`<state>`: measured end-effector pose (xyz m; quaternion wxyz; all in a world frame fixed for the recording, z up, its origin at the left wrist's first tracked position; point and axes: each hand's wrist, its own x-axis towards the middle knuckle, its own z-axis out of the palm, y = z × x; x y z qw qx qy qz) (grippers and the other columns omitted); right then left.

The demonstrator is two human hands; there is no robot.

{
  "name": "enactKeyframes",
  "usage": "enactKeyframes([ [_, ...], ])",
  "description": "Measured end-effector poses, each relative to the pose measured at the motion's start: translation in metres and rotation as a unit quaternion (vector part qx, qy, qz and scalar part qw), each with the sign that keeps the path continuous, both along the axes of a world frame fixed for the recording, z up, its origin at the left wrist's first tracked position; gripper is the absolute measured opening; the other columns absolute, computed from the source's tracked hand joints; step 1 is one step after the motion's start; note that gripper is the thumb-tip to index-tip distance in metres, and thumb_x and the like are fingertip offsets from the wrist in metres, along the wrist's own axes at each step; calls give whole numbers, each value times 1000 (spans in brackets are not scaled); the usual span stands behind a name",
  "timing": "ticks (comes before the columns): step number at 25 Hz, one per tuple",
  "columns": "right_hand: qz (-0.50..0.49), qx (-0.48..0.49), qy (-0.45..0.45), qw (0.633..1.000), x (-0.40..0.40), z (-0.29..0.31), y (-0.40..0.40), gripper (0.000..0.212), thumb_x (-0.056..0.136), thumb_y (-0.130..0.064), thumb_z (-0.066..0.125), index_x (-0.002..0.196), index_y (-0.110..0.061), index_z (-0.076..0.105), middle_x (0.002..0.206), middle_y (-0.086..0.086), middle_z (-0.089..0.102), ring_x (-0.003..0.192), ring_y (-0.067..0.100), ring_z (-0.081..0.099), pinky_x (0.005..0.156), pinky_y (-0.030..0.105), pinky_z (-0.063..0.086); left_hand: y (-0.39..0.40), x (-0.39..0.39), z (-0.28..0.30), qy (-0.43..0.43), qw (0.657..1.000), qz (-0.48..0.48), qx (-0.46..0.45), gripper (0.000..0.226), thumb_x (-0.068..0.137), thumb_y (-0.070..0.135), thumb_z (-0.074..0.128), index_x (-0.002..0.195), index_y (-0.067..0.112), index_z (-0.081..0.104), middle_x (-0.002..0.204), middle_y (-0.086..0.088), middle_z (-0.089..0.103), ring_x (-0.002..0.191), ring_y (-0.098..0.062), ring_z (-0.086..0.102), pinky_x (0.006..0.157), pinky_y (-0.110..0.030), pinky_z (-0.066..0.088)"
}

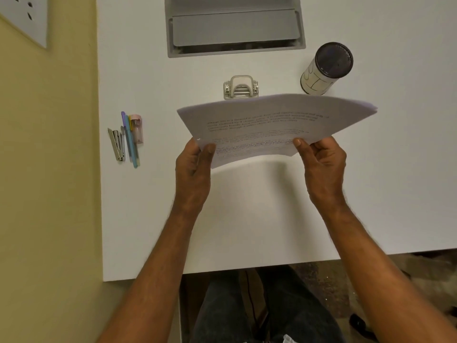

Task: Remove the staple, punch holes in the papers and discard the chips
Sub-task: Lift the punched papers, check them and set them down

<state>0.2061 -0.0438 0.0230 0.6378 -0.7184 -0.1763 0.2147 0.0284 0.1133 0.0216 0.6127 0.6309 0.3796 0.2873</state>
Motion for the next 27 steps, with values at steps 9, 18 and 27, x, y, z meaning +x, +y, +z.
enactKeyframes([
  [9, 12, 16, 36, 999, -7, -3, -3, 54, 93, -9, 68, 117, -57, 66, 121, -17, 75, 118, 11, 70, 99, 27, 59, -9, 2, -10, -10, 999, -11, -44, 33, 105, 15, 53, 129, 37, 53, 119, 33, 66, 114, -3, 65, 87, -18, 57],
  [18, -28, 54, 78, 995, -8, 9, 3, 39, 94, -10, 72, 114, -44, 69, 111, -17, 78, 108, 5, 72, 90, 23, 59, -16, 16, -3, -45, 995, 37, -82, 24, 104, 20, 53, 124, 28, 62, 111, 22, 74, 106, -8, 69, 88, -26, 59],
  [27, -16, 56, 47, 997, 6, 34, 6, 35, 86, -24, 82, 105, -54, 78, 104, -21, 80, 103, 4, 75, 91, 21, 60, -18, 20, 5, -89, 990, 53, -96, 28, 101, 14, 58, 123, 31, 63, 114, 17, 75, 111, -14, 68, 98, -34, 57],
])
